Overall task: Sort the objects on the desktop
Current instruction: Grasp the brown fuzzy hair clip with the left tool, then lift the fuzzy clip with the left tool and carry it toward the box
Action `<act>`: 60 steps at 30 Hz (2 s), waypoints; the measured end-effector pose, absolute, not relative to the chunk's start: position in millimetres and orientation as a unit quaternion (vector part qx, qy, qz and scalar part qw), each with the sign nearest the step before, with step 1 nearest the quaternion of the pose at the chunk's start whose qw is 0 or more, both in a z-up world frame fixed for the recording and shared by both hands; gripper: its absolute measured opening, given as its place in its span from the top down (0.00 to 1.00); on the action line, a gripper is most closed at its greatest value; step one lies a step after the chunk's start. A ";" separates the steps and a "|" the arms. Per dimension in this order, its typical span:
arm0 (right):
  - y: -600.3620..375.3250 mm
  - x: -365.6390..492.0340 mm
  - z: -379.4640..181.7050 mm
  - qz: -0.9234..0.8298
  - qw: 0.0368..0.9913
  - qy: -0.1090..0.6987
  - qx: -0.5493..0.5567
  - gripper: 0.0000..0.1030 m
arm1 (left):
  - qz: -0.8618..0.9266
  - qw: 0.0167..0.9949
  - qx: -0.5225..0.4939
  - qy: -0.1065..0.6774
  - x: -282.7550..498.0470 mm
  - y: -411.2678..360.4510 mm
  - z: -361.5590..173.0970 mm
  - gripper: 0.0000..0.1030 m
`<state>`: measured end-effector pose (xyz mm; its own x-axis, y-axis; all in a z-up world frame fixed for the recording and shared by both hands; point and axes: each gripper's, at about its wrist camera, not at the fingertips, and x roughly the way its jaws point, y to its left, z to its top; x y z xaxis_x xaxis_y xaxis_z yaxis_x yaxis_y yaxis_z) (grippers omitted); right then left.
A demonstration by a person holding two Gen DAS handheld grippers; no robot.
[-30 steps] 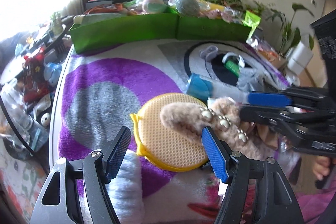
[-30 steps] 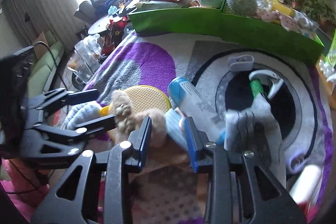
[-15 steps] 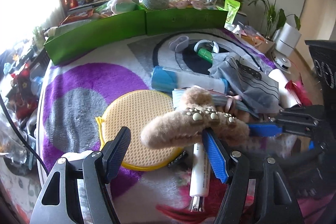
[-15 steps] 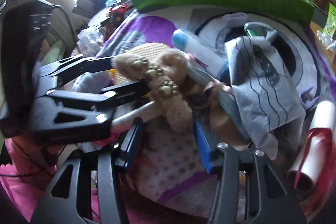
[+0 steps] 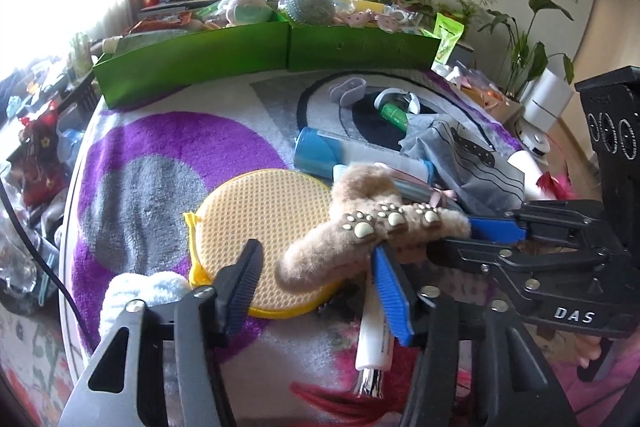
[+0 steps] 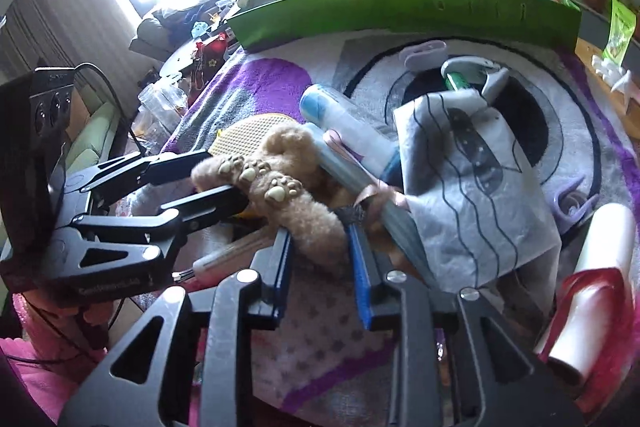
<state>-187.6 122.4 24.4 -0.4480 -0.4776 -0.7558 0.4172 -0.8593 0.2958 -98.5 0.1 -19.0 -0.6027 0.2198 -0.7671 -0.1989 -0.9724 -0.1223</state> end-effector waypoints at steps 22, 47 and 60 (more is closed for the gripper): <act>125.4 -184.3 34.9 -0.857 0.269 -0.030 0.439 0.74 | 0.906 0.094 -0.414 -0.001 -86.6 13.0 -8.6 0.61; 110.5 -195.2 90.1 -0.881 0.287 0.045 0.374 0.73 | 0.932 0.072 -0.356 0.021 -93.5 5.8 44.2 0.61; 100.8 -221.2 106.8 -0.883 0.285 0.090 0.361 0.73 | 0.934 0.065 -0.351 0.014 -114.8 -0.5 51.5 0.61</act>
<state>-221.2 100.8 106.8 -0.5770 -0.4397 -0.6882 0.5691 -0.8209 0.0474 -114.8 -0.5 51.5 -0.7446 0.1110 -0.6582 -0.1313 -0.9912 -0.0186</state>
